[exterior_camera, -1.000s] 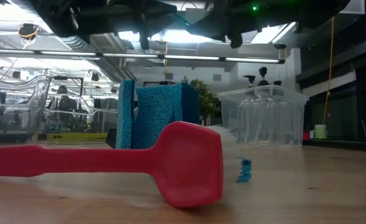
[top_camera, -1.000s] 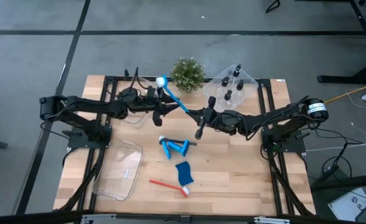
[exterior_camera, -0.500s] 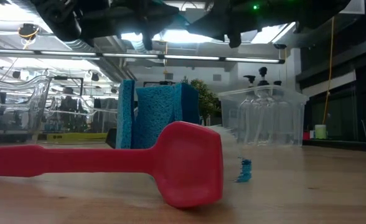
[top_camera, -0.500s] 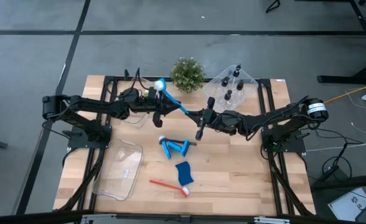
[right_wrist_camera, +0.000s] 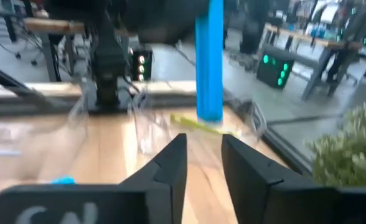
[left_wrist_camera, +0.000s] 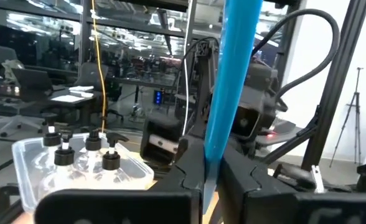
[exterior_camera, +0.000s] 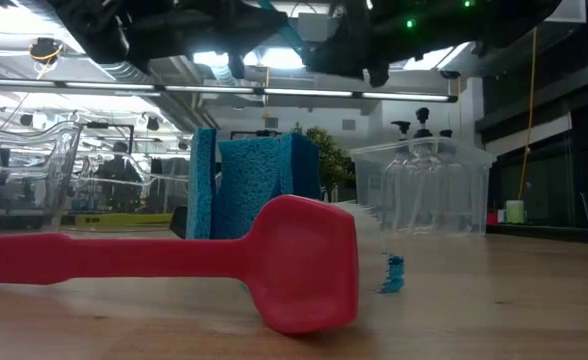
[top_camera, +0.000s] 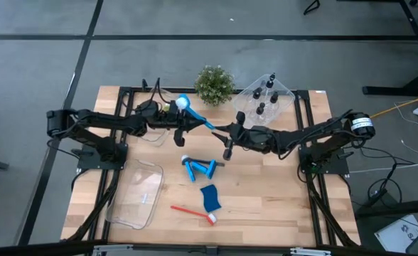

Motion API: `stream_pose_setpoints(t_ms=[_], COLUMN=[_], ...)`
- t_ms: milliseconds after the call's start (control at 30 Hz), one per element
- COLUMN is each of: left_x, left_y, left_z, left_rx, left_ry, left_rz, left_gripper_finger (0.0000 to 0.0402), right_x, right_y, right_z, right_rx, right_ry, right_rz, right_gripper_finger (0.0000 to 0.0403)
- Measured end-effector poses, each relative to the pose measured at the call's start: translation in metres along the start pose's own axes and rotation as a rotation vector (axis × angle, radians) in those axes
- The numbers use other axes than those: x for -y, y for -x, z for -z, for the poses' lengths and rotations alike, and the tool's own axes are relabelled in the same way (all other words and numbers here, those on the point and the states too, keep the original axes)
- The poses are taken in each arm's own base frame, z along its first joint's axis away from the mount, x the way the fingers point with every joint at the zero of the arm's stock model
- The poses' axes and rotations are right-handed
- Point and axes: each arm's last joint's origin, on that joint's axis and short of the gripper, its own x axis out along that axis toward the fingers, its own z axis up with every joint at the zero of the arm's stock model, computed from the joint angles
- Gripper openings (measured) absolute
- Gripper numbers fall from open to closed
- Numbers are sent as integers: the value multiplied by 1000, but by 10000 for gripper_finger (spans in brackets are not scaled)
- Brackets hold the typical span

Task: Pick & Place Kitchen Sink Supplies
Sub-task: Put the blue dish brush into the top transparent bin

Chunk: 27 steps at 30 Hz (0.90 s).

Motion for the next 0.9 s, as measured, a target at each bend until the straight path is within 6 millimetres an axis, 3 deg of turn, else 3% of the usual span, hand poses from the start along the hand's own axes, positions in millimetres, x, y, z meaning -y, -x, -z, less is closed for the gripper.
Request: stream_pose_setpoints(t_ms=[367, 700, 900], left_x=[-2, 5, 4], left_y=[34, 70, 84], left_z=[-20, -41, -31], left_rx=[-173, -592, -852], left_ry=[-68, -19, 55], left_rz=[-245, -616, -759], left_gripper_finger=[14, 14, 14], right_x=[5, 5, 5], right_y=[-1, 1, 1], right_z=[18, 27, 28], right_rx=[-176, -261, -268], right_ry=[-34, -39, -40], right_rz=[14, 17, 17], right_gripper_finger=[177, 189, 189])
